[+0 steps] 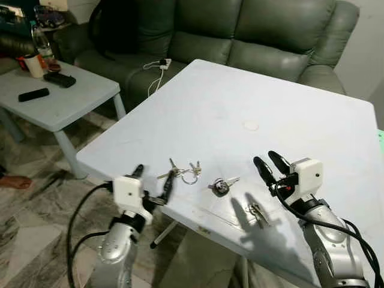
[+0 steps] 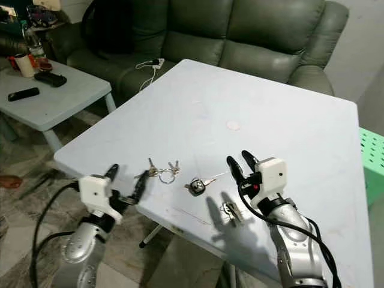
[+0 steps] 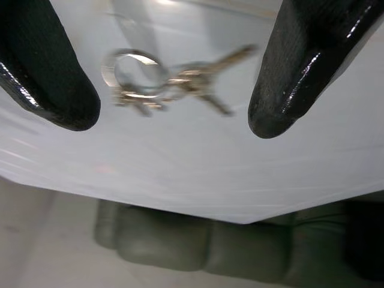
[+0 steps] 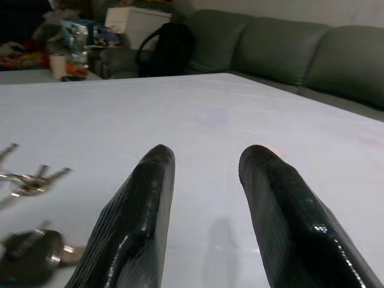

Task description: Hang keys on a hook

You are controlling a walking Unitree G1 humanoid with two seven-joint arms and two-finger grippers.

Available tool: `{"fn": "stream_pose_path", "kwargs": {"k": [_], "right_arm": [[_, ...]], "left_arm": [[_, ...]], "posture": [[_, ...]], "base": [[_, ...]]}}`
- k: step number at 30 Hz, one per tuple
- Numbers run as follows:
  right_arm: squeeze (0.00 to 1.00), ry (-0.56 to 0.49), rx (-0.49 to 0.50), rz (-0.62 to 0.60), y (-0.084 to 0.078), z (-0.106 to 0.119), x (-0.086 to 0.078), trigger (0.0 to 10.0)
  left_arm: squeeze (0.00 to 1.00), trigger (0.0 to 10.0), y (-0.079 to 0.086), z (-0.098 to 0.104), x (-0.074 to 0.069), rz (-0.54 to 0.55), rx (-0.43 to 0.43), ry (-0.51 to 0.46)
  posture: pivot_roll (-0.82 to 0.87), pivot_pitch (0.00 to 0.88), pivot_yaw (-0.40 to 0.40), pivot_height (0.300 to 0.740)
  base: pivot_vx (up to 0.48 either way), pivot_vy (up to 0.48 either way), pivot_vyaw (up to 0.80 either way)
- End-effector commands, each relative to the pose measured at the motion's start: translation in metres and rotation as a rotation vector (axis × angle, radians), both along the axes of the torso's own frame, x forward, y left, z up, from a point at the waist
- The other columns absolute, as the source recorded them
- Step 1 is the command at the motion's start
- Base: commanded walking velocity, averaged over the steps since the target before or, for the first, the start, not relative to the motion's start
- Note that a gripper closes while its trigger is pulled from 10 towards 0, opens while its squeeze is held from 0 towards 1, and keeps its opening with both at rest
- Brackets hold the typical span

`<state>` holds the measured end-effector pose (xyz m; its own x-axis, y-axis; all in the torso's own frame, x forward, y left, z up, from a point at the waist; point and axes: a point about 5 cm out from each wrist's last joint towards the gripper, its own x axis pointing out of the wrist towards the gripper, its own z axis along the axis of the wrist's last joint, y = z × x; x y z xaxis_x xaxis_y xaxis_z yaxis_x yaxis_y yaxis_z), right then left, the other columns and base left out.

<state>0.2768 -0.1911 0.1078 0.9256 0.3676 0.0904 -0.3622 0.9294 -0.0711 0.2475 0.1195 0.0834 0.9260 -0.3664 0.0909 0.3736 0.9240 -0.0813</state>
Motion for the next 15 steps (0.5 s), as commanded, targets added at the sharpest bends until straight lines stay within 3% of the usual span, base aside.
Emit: {"fn": "stream_pose_path", "kwargs": {"k": [1,10,15], "right_arm": [[0.00,-0.002,-0.060,0.019,-0.014,0.004,0.007,10.0],[0.00,0.083,-0.123,0.137,-0.046,0.009,0.019,10.0],[0.00,0.158,-0.129,0.238,-0.048,-0.002,0.013,10.0]], "left_arm": [[0.00,10.0,-0.010,0.001,-0.005,-0.063,0.040,-0.018],[0.00,10.0,-0.023,0.001,-0.010,-0.148,0.070,-0.032],[0.00,10.0,-0.025,0.002,-0.011,-0.162,0.074,-0.033]], "posture": [[-0.01,0.024,-0.064,0.721],[-0.02,0.037,-0.059,0.721],[-0.02,0.040,-0.052,0.721]], "base": [[0.000,0.000,0.00],[0.000,0.000,0.00],[0.000,0.000,0.00]]}}
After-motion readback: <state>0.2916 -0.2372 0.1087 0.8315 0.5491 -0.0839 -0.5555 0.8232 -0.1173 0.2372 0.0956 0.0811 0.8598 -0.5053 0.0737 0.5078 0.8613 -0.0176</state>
